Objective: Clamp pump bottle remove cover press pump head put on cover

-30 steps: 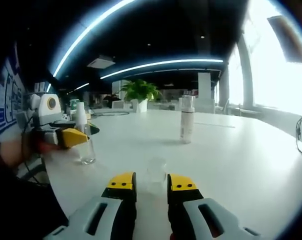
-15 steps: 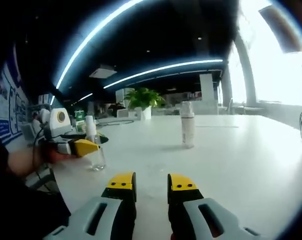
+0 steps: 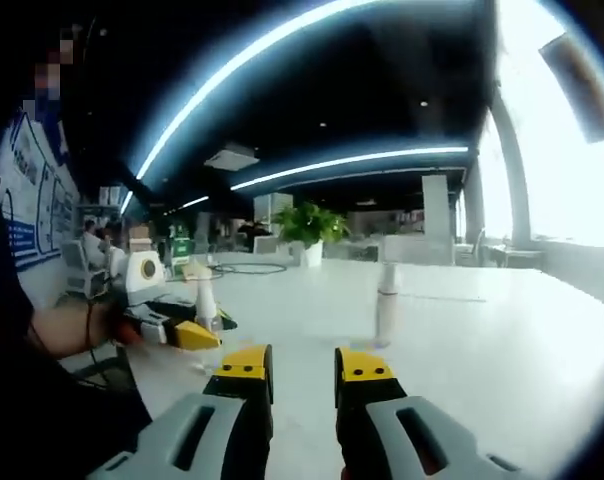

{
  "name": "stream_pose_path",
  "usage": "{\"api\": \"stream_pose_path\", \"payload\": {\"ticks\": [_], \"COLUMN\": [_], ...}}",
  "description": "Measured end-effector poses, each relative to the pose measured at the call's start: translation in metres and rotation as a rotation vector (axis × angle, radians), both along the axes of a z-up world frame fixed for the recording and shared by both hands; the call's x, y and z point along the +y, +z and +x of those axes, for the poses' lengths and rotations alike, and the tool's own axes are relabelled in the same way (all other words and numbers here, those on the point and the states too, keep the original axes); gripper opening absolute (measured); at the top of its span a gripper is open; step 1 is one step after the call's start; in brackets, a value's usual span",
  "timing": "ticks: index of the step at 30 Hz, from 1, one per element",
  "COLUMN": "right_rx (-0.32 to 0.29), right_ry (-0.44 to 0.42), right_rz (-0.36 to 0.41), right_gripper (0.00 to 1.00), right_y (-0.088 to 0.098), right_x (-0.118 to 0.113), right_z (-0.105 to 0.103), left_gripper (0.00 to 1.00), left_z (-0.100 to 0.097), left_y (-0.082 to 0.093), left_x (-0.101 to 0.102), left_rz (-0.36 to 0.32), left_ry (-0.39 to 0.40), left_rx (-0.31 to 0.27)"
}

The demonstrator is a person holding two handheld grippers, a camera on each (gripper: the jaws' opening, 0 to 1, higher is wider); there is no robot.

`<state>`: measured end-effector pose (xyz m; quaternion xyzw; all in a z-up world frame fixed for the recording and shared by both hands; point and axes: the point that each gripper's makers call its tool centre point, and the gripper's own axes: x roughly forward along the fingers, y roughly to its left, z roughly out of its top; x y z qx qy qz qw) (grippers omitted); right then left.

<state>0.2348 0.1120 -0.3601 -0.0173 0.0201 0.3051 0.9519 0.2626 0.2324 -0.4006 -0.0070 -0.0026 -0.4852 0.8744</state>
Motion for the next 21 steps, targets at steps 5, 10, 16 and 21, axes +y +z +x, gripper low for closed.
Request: {"api": "stream_pose_path", "payload": {"ticks": [5, 10, 16, 21], "right_rx": [-0.027, -0.041, -0.045, -0.045], "right_ry": [0.054, 0.084, 0.135, 0.195], "right_rz": [-0.017, -0.034, -0.063, -0.113], "right_gripper": [0.19, 0.19, 0.19, 0.19], "right_y": [0.022, 0.037, 0.049, 0.056], "right_x": [0.015, 0.027, 0.039, 0.055], "right_z": [0.000, 0.002, 0.008, 0.010], "left_gripper": [0.16, 0.16, 0.15, 0.15], "left_z": [-0.001, -0.001, 0.000, -0.001], "left_y": [0.000, 0.000, -0.001, -0.001], "left_x": [-0.001, -0.001, 0.000, -0.001], "left_rz": [-0.003, -0.002, 0.007, 0.009], "left_ry": [-0.006, -0.007, -0.004, -0.005], "left_rx": [0.007, 0.007, 0.006, 0.004]}}
